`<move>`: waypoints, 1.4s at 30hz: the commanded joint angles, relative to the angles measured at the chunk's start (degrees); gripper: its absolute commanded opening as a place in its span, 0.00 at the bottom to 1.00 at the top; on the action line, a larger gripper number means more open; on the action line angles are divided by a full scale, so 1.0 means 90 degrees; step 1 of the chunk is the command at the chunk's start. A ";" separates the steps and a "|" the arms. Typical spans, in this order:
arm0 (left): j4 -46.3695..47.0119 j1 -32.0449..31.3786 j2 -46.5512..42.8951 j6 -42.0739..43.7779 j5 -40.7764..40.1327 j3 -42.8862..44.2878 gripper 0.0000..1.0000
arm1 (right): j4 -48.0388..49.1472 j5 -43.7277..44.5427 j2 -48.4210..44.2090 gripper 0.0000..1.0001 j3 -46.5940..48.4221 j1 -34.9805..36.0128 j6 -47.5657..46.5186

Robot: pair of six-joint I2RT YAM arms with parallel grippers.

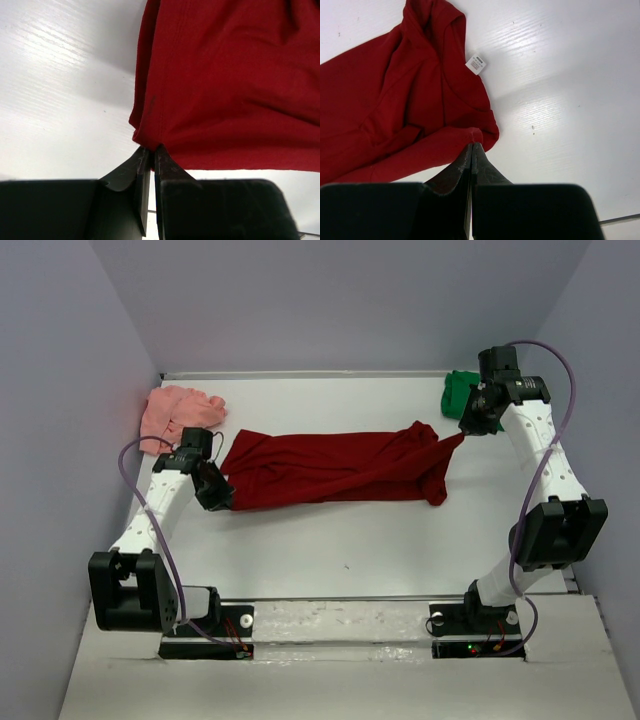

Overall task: Fold and stack the t-shirts
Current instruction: Fold the other side of the tshirt into a rectangle

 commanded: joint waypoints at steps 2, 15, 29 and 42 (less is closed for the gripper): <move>-0.0047 0.0012 -0.0075 0.0067 0.0123 -0.0076 0.17 | 0.0207 0.0009 -0.0232 0.00 0.0210 -0.0044 -0.0095; 0.0187 -0.0008 0.0266 0.0214 0.0327 -0.0046 0.32 | 0.0178 0.0087 -0.0193 0.00 0.0288 -0.0044 -0.0104; 0.0325 -0.0135 0.0384 0.0165 0.0123 -0.0125 0.00 | 0.0207 0.0116 -0.0203 0.00 0.0269 -0.0044 -0.0124; -0.0554 -0.0652 -0.0573 -0.0479 -0.0845 0.0246 0.00 | 0.0197 0.0312 -0.0398 0.00 0.0073 0.0073 -0.0124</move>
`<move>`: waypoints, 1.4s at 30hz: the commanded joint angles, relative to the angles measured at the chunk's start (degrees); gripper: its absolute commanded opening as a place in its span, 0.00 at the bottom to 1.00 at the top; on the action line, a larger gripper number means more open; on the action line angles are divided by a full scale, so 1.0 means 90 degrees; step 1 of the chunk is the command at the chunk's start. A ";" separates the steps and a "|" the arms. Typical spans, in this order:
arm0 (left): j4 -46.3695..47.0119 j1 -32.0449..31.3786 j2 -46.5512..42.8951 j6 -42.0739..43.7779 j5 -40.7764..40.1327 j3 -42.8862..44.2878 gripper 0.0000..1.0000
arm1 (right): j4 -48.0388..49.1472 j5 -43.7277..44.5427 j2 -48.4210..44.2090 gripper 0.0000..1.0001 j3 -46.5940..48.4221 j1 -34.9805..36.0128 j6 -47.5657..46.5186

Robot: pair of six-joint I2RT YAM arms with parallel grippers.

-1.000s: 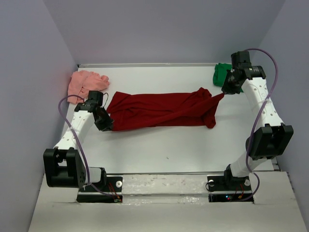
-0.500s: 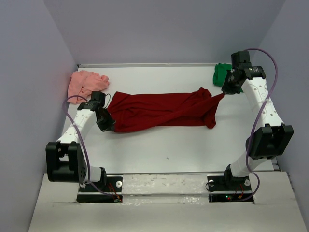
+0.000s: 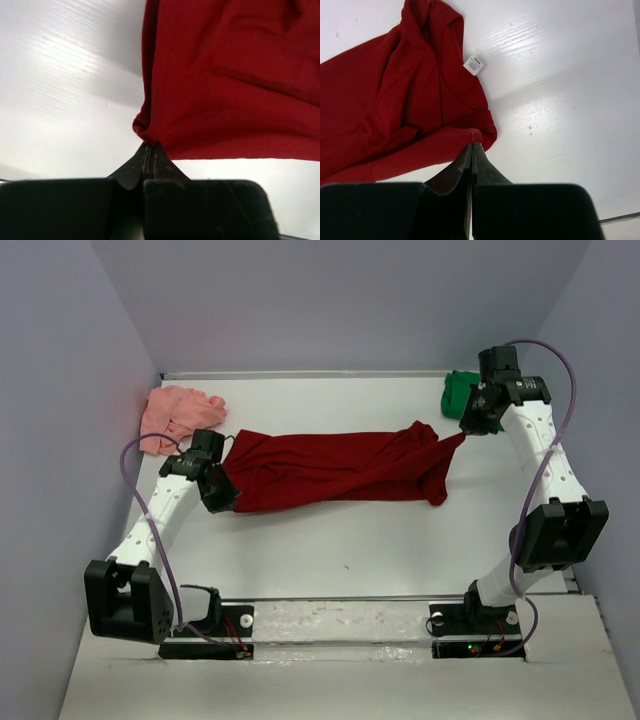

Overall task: Fold and stack the t-shirts
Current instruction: Fold the other side of the tshirt into a rectangle

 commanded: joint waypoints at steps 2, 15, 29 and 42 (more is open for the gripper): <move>-0.0615 -0.0082 -0.0593 -0.0256 -0.0266 0.0351 0.00 | 0.0183 0.0263 -0.0388 0.00 0.0095 0.0109 -0.0097; -0.0470 -0.0121 0.0225 -0.0149 -0.0295 0.0809 0.00 | 0.0202 0.0527 -0.0154 0.00 0.0319 0.0169 -0.0146; -0.0196 0.0308 0.1438 0.0290 -0.0520 0.1679 0.00 | 0.0144 0.0830 0.0744 0.00 0.1316 0.0169 -0.0332; -0.0118 0.0670 0.2014 0.0564 -0.0588 0.2099 0.00 | 0.0251 0.0410 0.1213 0.00 0.1453 0.0169 -0.0624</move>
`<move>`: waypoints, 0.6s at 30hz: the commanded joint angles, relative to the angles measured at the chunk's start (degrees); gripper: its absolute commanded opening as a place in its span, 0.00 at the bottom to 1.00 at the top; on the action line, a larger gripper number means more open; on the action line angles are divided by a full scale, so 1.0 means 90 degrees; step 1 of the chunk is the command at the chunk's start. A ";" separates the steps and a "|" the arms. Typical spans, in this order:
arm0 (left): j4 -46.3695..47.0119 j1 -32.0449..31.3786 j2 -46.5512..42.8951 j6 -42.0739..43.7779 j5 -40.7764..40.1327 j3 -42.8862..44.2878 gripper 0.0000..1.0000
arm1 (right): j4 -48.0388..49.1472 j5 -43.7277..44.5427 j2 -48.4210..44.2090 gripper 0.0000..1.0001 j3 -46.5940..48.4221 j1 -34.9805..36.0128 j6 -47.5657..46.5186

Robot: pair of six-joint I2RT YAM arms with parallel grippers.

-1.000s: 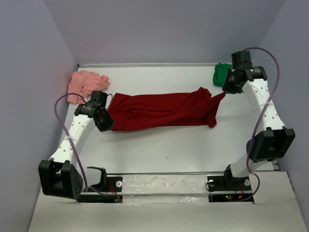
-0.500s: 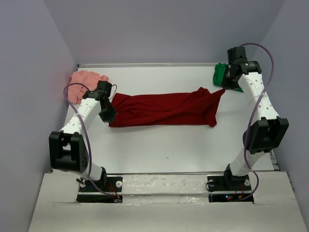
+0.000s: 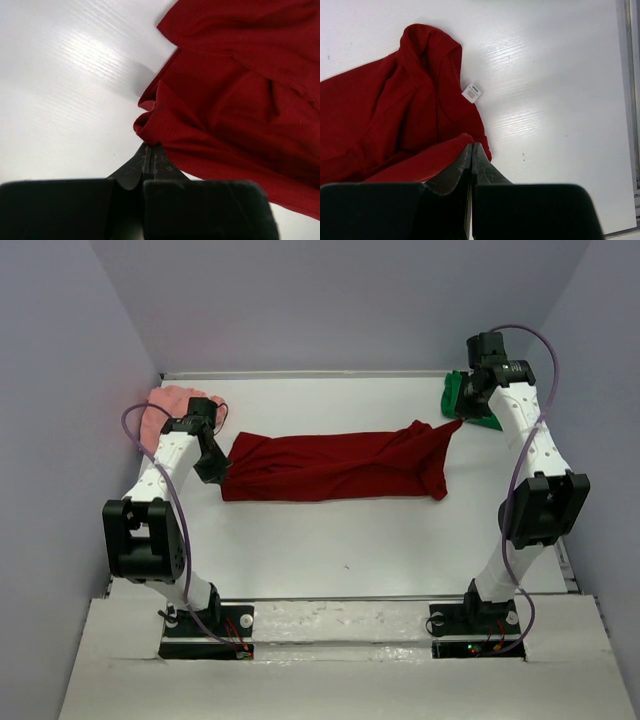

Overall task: Fold and stack the t-shirts
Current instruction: Fold the other side of the tshirt into a rectangle

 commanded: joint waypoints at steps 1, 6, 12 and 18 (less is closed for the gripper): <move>0.0023 0.0060 0.0258 0.0217 -0.0168 0.0411 0.00 | 0.0227 0.0014 0.0215 0.00 0.0357 0.0050 -0.0200; 0.0140 0.0060 0.0639 0.0246 -0.0119 0.0646 0.00 | 0.0237 0.0092 0.0440 0.00 0.0533 0.0108 -0.0268; 0.0072 0.0060 0.1176 0.0412 -0.0090 0.1192 0.00 | 0.0275 0.0180 0.0742 0.00 0.0807 0.0108 -0.0317; 0.0023 0.0060 0.1479 0.0519 -0.0149 0.1583 0.00 | 0.0236 0.0278 0.1016 0.00 0.1070 0.0108 -0.0356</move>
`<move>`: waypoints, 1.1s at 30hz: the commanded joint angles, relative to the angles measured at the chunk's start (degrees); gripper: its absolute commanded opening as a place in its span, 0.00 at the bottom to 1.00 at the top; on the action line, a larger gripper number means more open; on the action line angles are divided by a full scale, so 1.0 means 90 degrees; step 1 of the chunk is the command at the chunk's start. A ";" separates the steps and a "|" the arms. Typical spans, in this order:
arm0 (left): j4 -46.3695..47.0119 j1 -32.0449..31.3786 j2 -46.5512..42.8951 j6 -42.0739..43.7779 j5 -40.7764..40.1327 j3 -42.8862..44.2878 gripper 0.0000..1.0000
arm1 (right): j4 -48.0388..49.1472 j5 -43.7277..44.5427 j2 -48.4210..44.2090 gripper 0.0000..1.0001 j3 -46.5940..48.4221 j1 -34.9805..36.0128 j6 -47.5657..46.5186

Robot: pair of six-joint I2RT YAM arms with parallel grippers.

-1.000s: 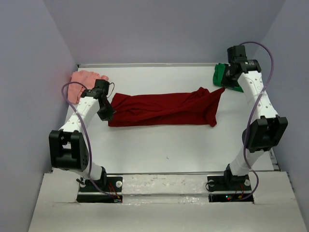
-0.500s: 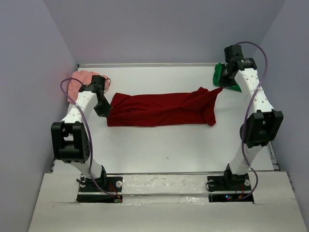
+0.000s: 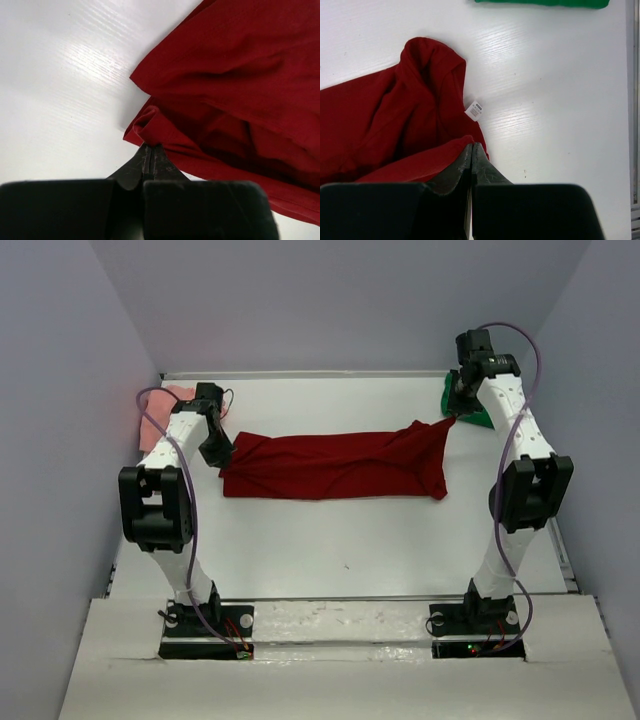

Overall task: Fold and stack the t-shirts
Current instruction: Fold the other side of the tshirt into a rectangle

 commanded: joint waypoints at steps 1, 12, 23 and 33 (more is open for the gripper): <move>-0.0147 0.0046 0.0107 0.0284 -0.0115 0.0439 0.00 | 0.0224 0.0273 0.0130 0.00 0.0398 0.0031 -0.0116; 0.0009 0.0026 0.0244 0.0304 0.0100 0.0313 0.00 | 0.0341 0.0244 0.0296 0.00 0.0291 0.0089 -0.0086; 0.0087 0.0017 0.0556 0.0353 0.0149 0.0313 0.00 | 0.0303 0.0283 0.0452 0.00 0.0466 0.0148 -0.0096; 0.0302 0.0007 0.1143 0.0431 0.0169 0.0420 0.14 | 0.0341 0.0244 0.0785 0.00 0.0740 0.0148 -0.0222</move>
